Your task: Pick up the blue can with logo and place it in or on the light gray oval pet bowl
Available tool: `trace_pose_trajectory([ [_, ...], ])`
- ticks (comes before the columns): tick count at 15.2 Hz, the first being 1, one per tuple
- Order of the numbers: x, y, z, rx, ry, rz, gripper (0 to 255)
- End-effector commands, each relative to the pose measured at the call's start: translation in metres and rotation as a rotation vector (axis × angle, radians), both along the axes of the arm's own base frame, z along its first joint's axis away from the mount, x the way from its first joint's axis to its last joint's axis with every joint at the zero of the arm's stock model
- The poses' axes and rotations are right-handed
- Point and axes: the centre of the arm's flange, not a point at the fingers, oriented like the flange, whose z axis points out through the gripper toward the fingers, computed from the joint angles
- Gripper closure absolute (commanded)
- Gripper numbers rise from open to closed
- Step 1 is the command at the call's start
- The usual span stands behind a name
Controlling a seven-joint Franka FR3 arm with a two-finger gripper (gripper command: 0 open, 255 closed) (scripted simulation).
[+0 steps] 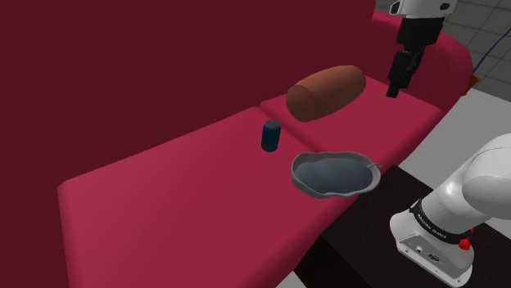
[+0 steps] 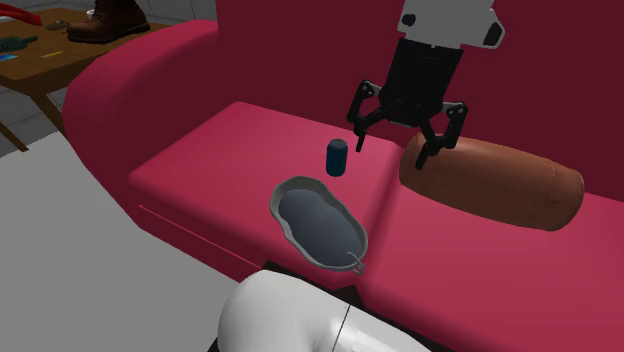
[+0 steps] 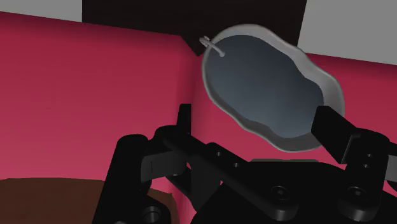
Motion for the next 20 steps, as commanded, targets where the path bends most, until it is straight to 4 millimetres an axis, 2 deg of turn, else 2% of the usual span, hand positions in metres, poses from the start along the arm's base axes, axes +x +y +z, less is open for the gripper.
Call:
trace_pose_trajectory([
  [1,0.0,0.0,0.0,0.0,0.0,0.0,0],
  [20,0.161,0.129,-0.137,-0.063,-0.078,0.093,0],
])
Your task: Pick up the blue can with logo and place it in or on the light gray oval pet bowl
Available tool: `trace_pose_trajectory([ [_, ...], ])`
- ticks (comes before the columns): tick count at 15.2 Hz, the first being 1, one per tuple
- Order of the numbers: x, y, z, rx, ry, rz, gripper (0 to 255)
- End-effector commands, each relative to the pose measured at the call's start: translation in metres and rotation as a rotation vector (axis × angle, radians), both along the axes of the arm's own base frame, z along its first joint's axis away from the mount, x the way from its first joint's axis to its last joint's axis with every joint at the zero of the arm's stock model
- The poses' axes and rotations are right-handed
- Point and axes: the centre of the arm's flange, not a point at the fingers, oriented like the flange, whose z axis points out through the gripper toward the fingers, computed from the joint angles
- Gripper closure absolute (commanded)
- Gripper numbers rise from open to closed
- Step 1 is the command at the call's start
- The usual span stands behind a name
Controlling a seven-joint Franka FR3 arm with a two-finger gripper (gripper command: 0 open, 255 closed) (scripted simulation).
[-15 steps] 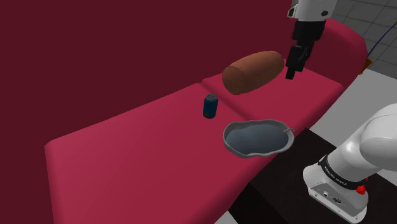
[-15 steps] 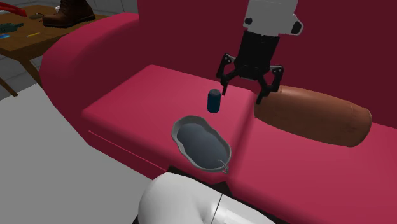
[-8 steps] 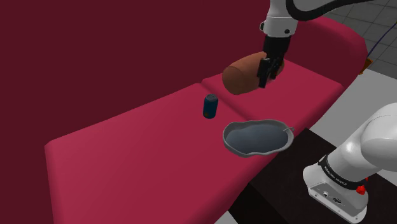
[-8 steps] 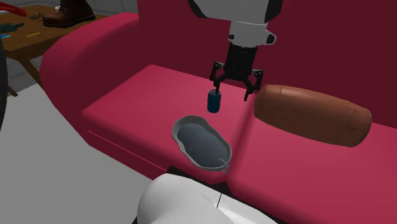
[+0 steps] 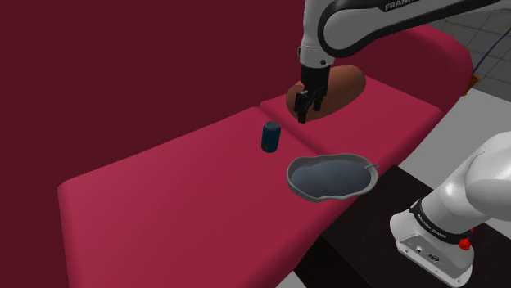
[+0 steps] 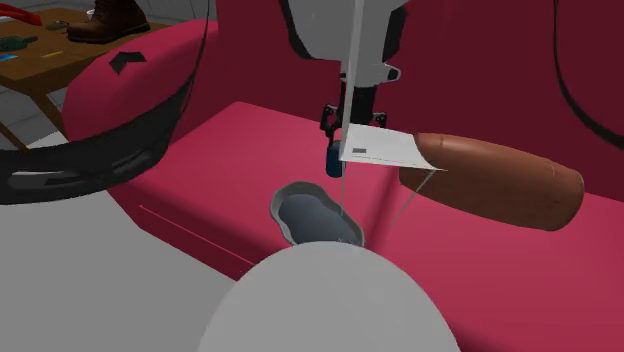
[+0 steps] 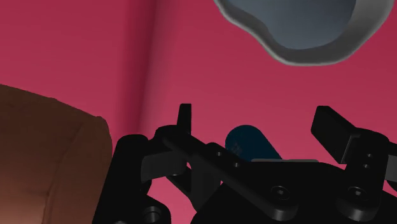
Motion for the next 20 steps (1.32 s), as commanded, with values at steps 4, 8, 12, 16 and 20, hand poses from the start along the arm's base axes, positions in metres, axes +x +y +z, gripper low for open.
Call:
trace_pose_trajectory([
  [4,0.045,0.037,-0.036,-0.015,-0.022,0.025,0],
  [8,0.079,0.066,-0.064,-0.028,-0.038,0.044,0],
  [12,0.079,0.067,-0.081,-0.029,-0.039,0.045,0],
  [16,0.076,0.065,-0.105,-0.029,-0.039,0.045,0],
  [20,0.076,0.065,-0.105,-0.029,-0.039,0.045,0],
])
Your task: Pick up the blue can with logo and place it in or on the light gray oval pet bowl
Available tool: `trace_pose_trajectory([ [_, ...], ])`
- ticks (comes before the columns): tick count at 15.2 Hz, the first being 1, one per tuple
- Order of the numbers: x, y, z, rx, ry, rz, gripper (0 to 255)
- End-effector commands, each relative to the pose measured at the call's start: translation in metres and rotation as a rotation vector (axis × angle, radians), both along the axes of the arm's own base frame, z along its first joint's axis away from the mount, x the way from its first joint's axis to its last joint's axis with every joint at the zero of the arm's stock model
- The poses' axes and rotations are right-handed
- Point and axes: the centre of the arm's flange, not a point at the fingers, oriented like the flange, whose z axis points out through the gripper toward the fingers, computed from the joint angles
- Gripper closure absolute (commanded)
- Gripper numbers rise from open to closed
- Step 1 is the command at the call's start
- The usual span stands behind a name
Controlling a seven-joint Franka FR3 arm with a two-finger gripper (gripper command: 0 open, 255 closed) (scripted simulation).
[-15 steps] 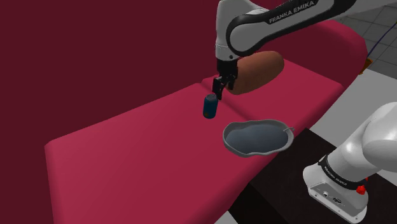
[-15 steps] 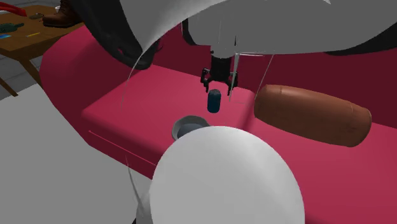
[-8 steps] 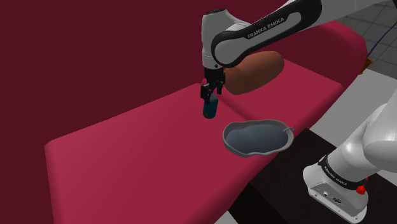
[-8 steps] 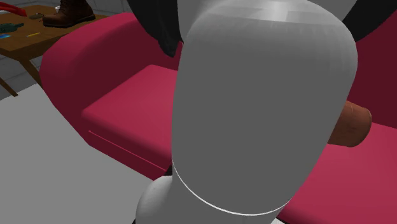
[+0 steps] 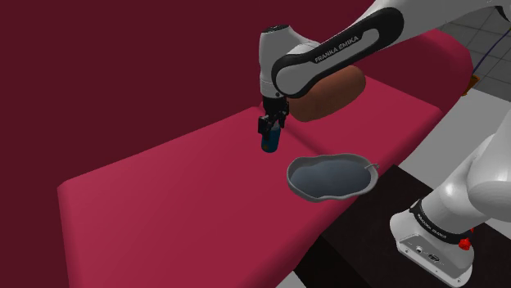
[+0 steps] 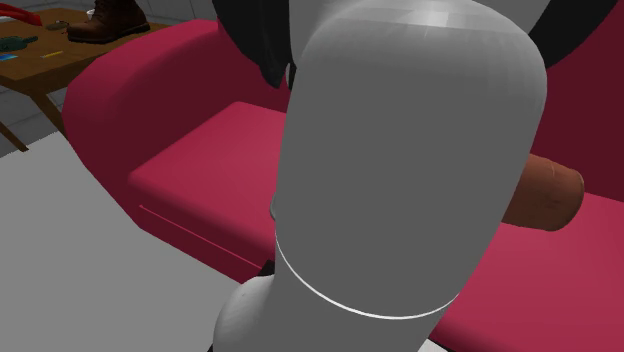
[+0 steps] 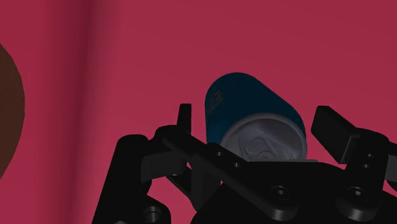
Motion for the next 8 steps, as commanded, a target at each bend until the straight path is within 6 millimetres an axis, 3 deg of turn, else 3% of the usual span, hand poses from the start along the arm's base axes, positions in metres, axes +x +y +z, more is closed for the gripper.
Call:
trace_pose_trajectory([
  [1,0.0,-0.0001,-0.0003,0.0,0.0,0.0,0],
  [4,0.0,-0.0001,-0.0003,0.0,0.0,0.0,0],
  [5,0.0,-0.0001,-0.0003,0.0,0.0,0.0,255],
  [8,0.0,-0.0001,-0.0003,0.0,0.0,0.0,255],
])
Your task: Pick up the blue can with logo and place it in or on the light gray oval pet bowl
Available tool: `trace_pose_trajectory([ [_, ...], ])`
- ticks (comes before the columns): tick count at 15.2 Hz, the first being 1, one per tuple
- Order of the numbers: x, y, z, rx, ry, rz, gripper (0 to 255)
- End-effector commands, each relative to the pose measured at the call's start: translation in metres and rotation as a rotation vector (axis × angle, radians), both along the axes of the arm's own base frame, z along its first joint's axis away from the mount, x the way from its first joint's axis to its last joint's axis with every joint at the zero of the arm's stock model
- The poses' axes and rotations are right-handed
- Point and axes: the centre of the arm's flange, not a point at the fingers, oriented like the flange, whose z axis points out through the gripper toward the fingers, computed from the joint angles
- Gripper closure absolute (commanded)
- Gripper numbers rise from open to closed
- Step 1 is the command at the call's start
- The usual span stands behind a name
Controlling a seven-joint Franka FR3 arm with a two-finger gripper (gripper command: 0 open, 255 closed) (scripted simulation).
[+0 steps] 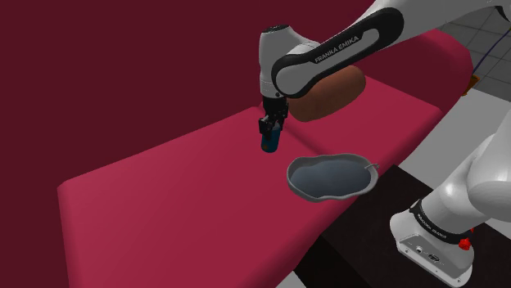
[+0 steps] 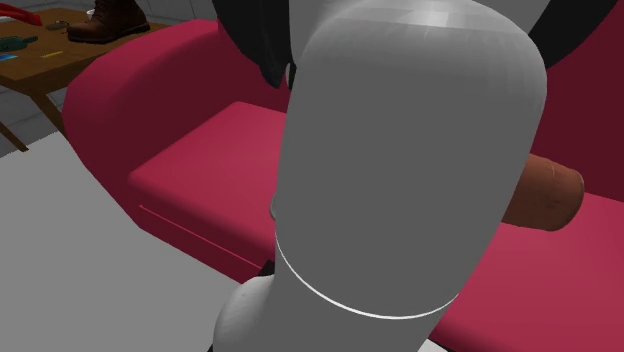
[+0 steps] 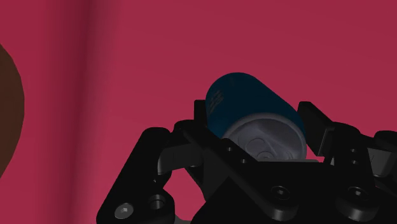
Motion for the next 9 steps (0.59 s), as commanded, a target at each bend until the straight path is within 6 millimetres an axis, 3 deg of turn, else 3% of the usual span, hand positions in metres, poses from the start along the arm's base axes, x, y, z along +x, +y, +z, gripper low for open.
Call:
trace_pose_trajectory([
  [1,0.0,0.0,0.0,0.0,0.0,-0.001,255],
  [6,0.0,0.0,0.0,0.0,0.0,0.0,255],
  [9,0.0,0.0,0.016,0.0,0.0,0.0,255],
])
